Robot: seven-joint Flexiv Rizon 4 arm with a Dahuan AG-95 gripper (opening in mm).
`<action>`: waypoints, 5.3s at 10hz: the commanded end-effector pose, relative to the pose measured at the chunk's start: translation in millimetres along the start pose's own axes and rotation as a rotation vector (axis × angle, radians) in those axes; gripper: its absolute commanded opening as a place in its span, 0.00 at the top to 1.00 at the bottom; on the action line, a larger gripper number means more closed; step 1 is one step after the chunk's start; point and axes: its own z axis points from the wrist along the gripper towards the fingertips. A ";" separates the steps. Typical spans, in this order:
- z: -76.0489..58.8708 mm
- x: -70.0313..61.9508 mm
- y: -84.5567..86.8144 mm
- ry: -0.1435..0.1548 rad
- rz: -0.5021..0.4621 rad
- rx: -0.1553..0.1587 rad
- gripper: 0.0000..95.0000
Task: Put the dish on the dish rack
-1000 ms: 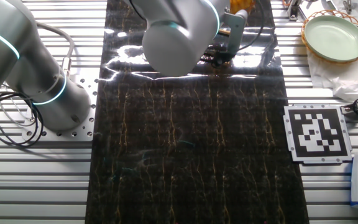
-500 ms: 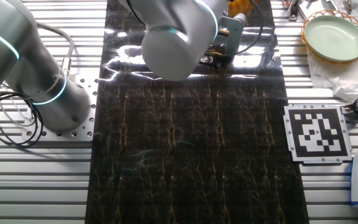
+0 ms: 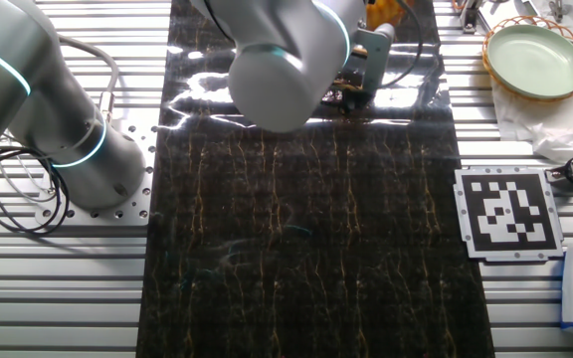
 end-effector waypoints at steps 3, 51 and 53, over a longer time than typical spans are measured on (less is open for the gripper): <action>0.4 -1.2 -2.6 -0.001 0.000 -0.003 1.00; 6.5 12.9 -38.0 -0.077 -0.029 -0.053 1.00; 6.7 12.8 -38.7 -0.078 -0.033 -0.052 1.00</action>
